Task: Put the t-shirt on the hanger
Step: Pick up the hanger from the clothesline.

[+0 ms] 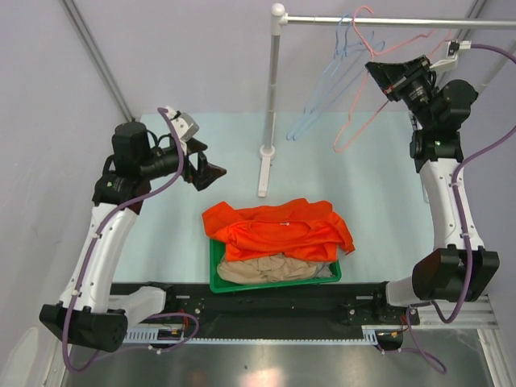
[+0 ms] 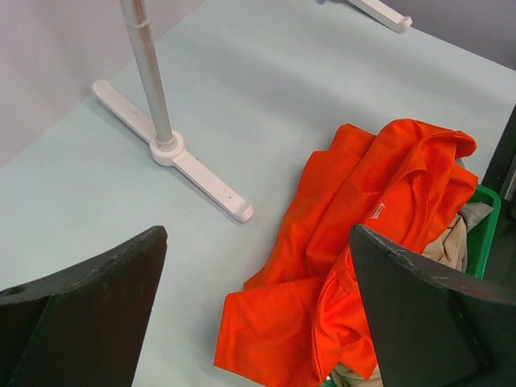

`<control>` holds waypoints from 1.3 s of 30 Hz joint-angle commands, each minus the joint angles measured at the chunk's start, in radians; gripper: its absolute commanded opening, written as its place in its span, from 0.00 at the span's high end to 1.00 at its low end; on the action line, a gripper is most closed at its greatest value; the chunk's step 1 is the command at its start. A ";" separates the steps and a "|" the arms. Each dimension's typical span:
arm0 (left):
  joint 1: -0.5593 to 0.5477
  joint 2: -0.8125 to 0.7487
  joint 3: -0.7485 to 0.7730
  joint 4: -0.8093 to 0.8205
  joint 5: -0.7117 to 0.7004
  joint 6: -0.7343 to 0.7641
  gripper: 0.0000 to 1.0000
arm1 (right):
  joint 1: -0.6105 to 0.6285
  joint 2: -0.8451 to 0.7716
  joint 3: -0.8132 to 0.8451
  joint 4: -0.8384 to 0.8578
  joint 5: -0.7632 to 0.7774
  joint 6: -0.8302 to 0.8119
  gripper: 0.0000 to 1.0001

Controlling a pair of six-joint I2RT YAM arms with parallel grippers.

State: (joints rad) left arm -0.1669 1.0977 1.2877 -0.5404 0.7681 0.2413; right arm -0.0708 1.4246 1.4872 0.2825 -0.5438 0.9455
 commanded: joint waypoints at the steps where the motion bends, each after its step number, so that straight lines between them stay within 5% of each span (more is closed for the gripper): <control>1: 0.006 0.007 0.058 0.023 0.056 0.006 0.00 | -0.018 0.008 0.074 -0.003 -0.088 -0.065 1.00; 13: 0.006 -0.039 0.021 0.016 0.063 0.023 0.00 | -0.046 0.157 0.231 0.204 -0.223 0.133 1.00; 20: 0.006 -0.062 -0.014 0.011 0.086 0.082 0.00 | -0.067 -0.082 0.013 0.173 -0.300 0.098 1.00; 27: 0.001 -0.053 -0.019 -0.016 0.165 0.170 0.00 | -0.073 -0.381 -0.310 -0.033 -0.407 0.085 1.00; 33: -0.013 -0.125 -0.126 -0.060 0.266 0.426 0.00 | -0.073 -0.665 -0.527 -0.341 -0.620 -0.057 1.00; 39: -0.092 -0.205 -0.264 0.000 0.267 0.561 0.00 | -0.052 -0.796 -0.578 -0.641 -0.766 -0.287 1.00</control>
State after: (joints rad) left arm -0.2085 0.9504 1.0897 -0.5880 0.9756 0.6510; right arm -0.1402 0.6720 0.8967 -0.1295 -1.1572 0.8371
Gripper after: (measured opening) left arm 0.996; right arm 0.020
